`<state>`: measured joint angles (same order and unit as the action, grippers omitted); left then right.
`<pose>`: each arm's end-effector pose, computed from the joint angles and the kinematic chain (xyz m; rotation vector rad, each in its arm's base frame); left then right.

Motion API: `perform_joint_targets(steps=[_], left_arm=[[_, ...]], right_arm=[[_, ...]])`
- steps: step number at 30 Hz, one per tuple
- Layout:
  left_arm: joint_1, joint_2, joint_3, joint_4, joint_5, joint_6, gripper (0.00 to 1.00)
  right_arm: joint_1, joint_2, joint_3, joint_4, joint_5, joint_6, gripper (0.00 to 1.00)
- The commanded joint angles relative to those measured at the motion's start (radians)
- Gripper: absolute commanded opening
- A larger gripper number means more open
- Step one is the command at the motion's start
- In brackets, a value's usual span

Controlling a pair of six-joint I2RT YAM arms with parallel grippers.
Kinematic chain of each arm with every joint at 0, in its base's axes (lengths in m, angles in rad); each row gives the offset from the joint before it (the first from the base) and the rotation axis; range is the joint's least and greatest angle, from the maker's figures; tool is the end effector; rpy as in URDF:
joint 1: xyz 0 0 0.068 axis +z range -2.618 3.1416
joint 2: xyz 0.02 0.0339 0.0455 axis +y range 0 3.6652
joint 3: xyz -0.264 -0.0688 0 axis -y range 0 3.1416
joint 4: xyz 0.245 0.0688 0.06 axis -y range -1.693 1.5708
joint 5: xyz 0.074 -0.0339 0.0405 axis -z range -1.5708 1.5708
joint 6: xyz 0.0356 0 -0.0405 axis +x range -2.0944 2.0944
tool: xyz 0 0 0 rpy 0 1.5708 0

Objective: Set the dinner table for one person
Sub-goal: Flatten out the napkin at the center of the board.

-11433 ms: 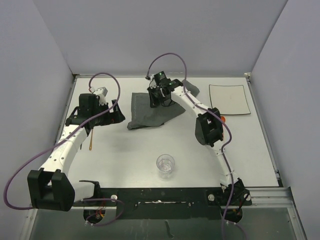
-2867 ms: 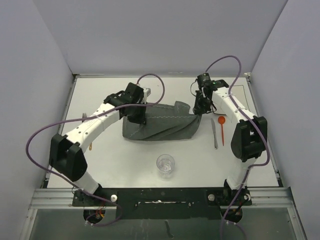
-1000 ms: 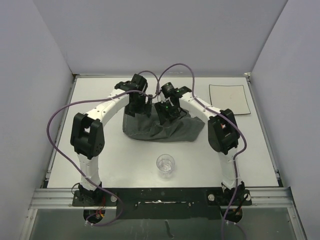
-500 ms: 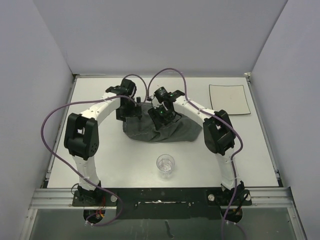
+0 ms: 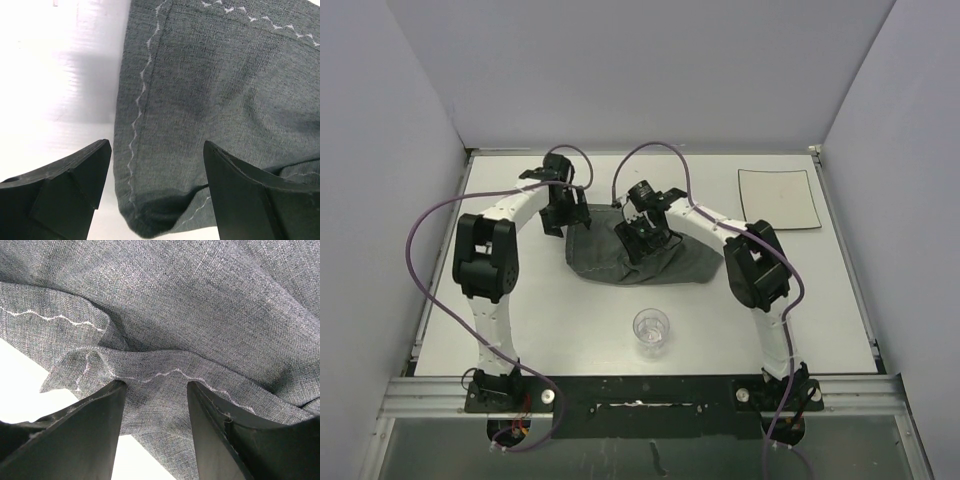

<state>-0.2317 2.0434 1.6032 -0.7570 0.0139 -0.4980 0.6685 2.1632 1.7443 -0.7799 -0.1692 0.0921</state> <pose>0.4158 -0.0986 0.1964 -0.3668 2.7660 -0.2063 0.3536 0.2869 0.1860 -0.8473 2.6992 0.4203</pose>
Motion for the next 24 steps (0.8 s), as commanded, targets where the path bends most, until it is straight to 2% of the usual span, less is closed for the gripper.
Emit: perform_joint_targets(steps=[1,14,24], left_arm=[[-0.002,0.07,0.075,0.039,0.046,-0.018,0.73],[-0.011,0.078,0.043,0.024,0.0,-0.013,0.73],[-0.011,0.043,-0.003,-0.003,-0.056,-0.01,0.74]], right_arm=[[-0.004,-0.119,-0.018,0.102,0.012,0.026,0.53],[-0.049,-0.195,-0.063,0.171,-0.034,0.068,0.55],[-0.023,-0.143,-0.023,0.125,-0.131,0.052,0.57]])
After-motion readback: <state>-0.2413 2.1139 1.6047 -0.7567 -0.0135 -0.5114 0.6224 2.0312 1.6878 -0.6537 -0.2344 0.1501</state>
